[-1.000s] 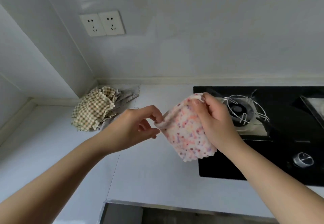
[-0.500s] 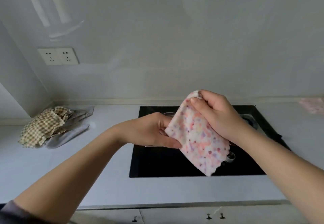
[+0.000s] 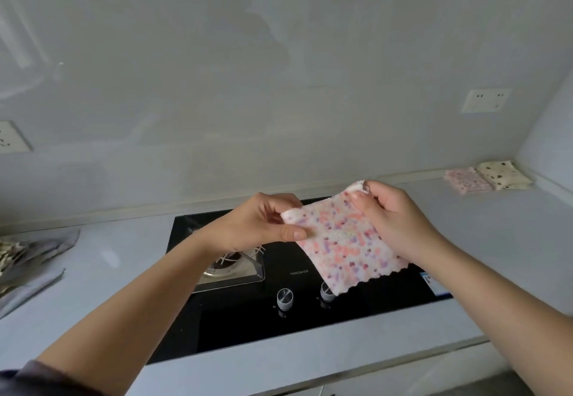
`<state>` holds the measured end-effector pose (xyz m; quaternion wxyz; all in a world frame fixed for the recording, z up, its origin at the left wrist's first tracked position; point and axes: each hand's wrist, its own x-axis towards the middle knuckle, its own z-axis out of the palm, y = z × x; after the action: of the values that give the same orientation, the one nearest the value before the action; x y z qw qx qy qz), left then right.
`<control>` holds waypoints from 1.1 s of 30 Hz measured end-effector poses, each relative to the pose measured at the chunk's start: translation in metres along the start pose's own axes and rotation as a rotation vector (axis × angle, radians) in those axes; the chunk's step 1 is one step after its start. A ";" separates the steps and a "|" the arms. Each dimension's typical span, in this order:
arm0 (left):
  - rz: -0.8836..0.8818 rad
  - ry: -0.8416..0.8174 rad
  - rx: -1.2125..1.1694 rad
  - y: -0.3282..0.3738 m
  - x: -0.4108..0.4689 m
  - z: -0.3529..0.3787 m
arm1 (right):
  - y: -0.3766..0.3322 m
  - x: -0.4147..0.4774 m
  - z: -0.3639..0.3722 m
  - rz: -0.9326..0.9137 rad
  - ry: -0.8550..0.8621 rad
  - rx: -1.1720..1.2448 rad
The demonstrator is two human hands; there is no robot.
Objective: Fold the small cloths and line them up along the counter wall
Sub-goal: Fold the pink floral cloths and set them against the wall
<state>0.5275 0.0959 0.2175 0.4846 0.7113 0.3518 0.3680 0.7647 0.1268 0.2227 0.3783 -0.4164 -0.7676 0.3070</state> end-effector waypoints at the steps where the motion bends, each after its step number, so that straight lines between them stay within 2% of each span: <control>1: -0.005 -0.009 -0.022 -0.003 0.009 0.003 | 0.007 0.000 -0.005 0.010 0.008 -0.007; 6: -0.032 -0.004 -0.052 -0.026 0.056 0.020 | 0.040 0.001 -0.034 0.073 0.071 -0.023; 10: -0.045 0.020 -0.179 -0.045 0.099 0.039 | 0.068 0.008 -0.060 0.104 0.114 -0.028; 14: -0.131 0.142 -0.599 -0.054 0.144 0.078 | 0.099 0.028 -0.088 0.108 0.184 -0.011; 16: -0.243 0.195 -0.702 -0.059 0.172 0.104 | 0.117 0.041 -0.102 0.122 0.222 -0.006; 17: -0.310 0.257 -0.705 -0.061 0.188 0.118 | 0.128 0.048 -0.110 0.136 0.245 -0.002; 20: -0.440 0.595 -0.587 -0.073 0.244 0.151 | 0.162 0.067 -0.133 0.158 0.316 -0.006; 22: -0.336 0.768 -0.367 -0.080 0.282 0.168 | 0.184 0.077 -0.152 0.162 0.377 -0.033; 24: -0.236 0.849 -0.156 -0.086 0.317 0.185 | 0.206 0.083 -0.172 0.185 0.442 -0.038; 26: -0.278 0.819 -0.123 -0.094 0.345 0.198 | 0.229 0.086 -0.189 0.239 0.485 -0.048; 29: -0.504 0.595 -0.446 -0.103 0.383 0.215 | 0.266 0.089 -0.218 0.373 0.510 0.000; 30: -0.561 0.511 -0.478 -0.107 0.396 0.221 | 0.278 0.092 -0.229 0.457 0.502 0.057; 31: -0.595 0.466 -0.442 -0.112 0.409 0.229 | 0.291 0.096 -0.241 0.571 0.481 0.132; 33: -0.612 0.497 -0.301 -0.122 0.438 0.244 | 0.318 0.102 -0.266 0.831 0.402 0.305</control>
<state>0.9319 0.4003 0.1183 0.5702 0.3849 0.5955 0.4147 1.0787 0.4047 0.1456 0.4210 -0.6787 -0.3943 0.4545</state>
